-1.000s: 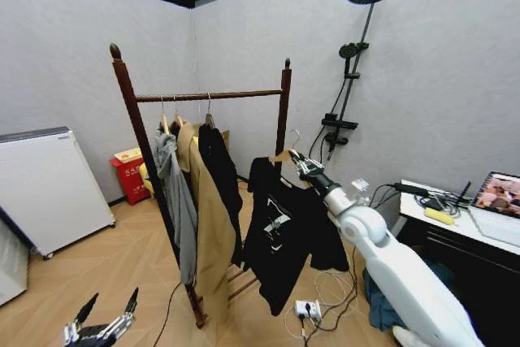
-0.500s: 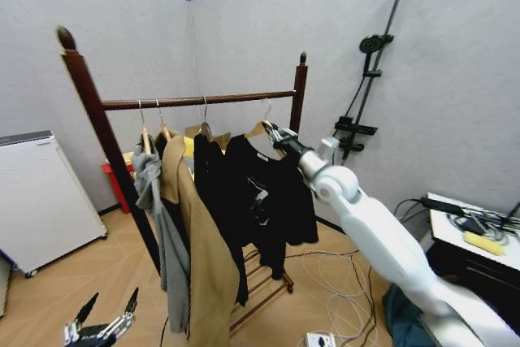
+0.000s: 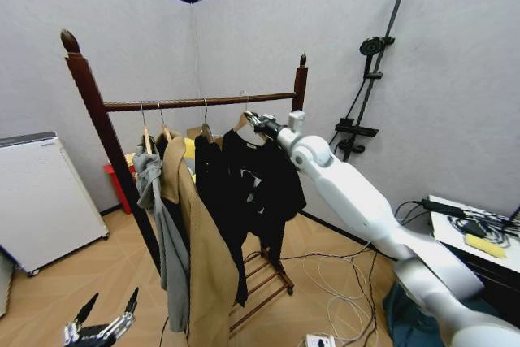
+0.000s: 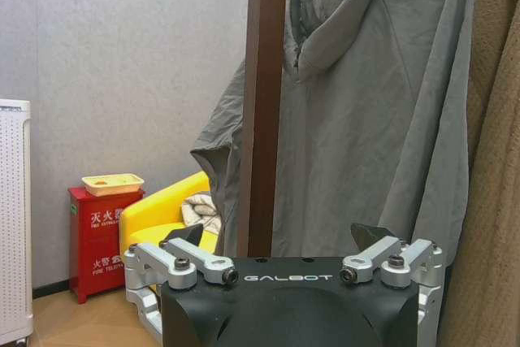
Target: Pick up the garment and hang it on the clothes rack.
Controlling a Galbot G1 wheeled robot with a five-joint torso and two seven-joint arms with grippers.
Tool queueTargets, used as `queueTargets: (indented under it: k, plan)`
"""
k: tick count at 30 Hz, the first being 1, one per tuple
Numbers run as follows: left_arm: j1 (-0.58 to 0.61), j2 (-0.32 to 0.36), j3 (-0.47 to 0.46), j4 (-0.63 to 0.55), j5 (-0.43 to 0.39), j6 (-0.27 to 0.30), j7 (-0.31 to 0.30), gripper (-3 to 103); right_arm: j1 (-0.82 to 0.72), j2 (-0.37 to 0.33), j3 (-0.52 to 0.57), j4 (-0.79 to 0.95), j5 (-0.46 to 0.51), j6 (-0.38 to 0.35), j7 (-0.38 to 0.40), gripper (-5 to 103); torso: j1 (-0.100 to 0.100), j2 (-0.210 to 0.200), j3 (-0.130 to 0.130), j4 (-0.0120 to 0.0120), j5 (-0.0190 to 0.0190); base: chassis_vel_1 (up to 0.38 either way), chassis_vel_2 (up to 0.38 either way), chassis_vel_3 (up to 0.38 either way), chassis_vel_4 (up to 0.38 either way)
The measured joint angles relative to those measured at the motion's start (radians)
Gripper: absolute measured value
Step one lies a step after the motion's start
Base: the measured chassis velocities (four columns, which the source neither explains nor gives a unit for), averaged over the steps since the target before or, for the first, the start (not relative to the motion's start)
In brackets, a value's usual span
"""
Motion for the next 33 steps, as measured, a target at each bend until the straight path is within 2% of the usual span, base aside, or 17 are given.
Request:
queueTargets:
  k: [6,12,14,15,16,19,20,21,22,24,25,27,28,29,31,32,33]
  plan:
    - [0.000,0.000,0.000,0.000,0.000,0.000,0.000,100,0.025,0.024,-0.023,-0.037,0.049,-0.059,0.006,9,0.000,0.000,0.000,0.0000,0.0003,0.000,0.000,0.000,0.000]
    - [0.000,0.000,0.000,0.000,0.000,0.000,0.000,100,-0.052,-0.026,0.009,0.023,0.087,-0.081,0.033,8,0.000,0.000,-0.001,0.0003,-0.0002,0.000,0.000,0.000,0.000]
    - [0.000,0.000,0.000,0.000,0.000,0.000,0.001,100,-0.140,-0.080,0.053,0.100,0.076,-0.051,0.037,19,0.000,0.000,0.000,-0.0001,0.0010,0.000,0.000,0.000,0.000]
    - [0.000,0.000,0.000,0.000,0.000,0.000,0.001,100,-0.140,-0.080,0.053,0.100,0.076,-0.051,0.037,19,0.000,0.000,0.000,-0.0001,0.0010,0.000,0.000,0.000,0.000]
    - [0.000,0.000,0.000,0.000,0.000,0.000,0.000,100,-0.169,-0.099,0.073,0.136,0.074,-0.043,0.044,24,0.000,0.000,0.000,0.0000,0.0010,0.000,0.000,0.000,0.000]
    - [0.000,0.000,0.000,0.000,0.000,0.000,0.000,100,-0.343,-0.188,0.193,0.336,0.011,-0.009,0.077,40,0.000,0.000,0.000,-0.0004,0.0006,0.000,0.000,0.000,0.000]
    - [0.000,0.000,0.000,0.000,0.000,0.000,0.000,100,-0.343,-0.188,0.193,0.336,0.011,-0.009,0.077,40,0.000,0.000,0.000,-0.0004,0.0006,0.000,0.000,0.000,0.000]
    - [0.000,0.000,0.000,0.000,0.000,0.000,0.000,100,-0.416,-0.218,0.234,0.401,-0.013,0.004,0.095,46,0.000,0.000,0.000,-0.0003,0.0008,0.000,0.000,0.000,0.000]
    - [0.000,0.000,0.000,0.000,0.000,0.000,0.000,100,-0.451,-0.231,0.254,0.429,-0.020,0.010,0.103,46,0.000,0.000,0.000,-0.0001,0.0003,0.000,0.000,0.000,0.000]
    - [0.000,0.000,0.000,0.000,0.000,0.000,0.000,100,-0.661,-0.284,0.388,0.571,-0.043,0.019,0.136,56,0.000,0.000,0.000,-0.0003,0.0010,0.000,0.000,0.000,0.000]
    - [0.000,0.000,0.000,0.000,0.000,0.000,0.000,100,-0.661,-0.284,0.388,0.571,-0.043,0.019,0.136,56,0.000,0.000,0.000,-0.0003,0.0010,0.000,0.000,0.000,0.000]
    - [0.000,0.000,0.000,0.000,0.000,0.000,0.000,100,-0.756,-0.300,0.460,0.638,-0.054,0.022,0.149,61,0.000,0.000,0.000,-0.0004,0.0012,0.000,0.000,0.000,0.000]
    - [0.000,0.000,0.000,0.000,0.000,0.000,0.000,100,-0.864,-0.310,0.539,0.707,-0.066,0.026,0.162,67,0.000,0.000,0.000,-0.0004,0.0000,0.000,0.000,0.000,0.000]
    - [0.000,0.000,0.000,0.000,0.000,0.000,0.000,100,-1.037,-0.309,0.646,0.797,-0.086,0.034,0.182,78,0.000,0.000,0.000,-0.0006,0.0007,0.000,0.000,0.000,0.000]
    - [0.000,0.000,0.000,0.000,0.000,0.000,0.000,100,-1.101,-0.303,0.688,0.829,-0.095,0.039,0.192,78,0.000,0.000,0.000,-0.0005,0.0010,0.000,0.000,0.000,0.000]
    - [0.000,0.000,0.000,0.000,0.000,0.000,0.000,100,-1.191,-0.289,0.753,0.877,-0.108,0.043,0.210,84,0.000,0.000,0.000,-0.0004,0.0004,0.000,0.000,0.000,0.000]
    - [0.000,0.000,0.000,0.000,0.000,0.000,0.000,100,-1.191,-0.289,0.753,0.877,-0.108,0.043,0.210,84,0.000,0.000,0.000,-0.0004,0.0004,0.000,0.000,0.000,0.000]
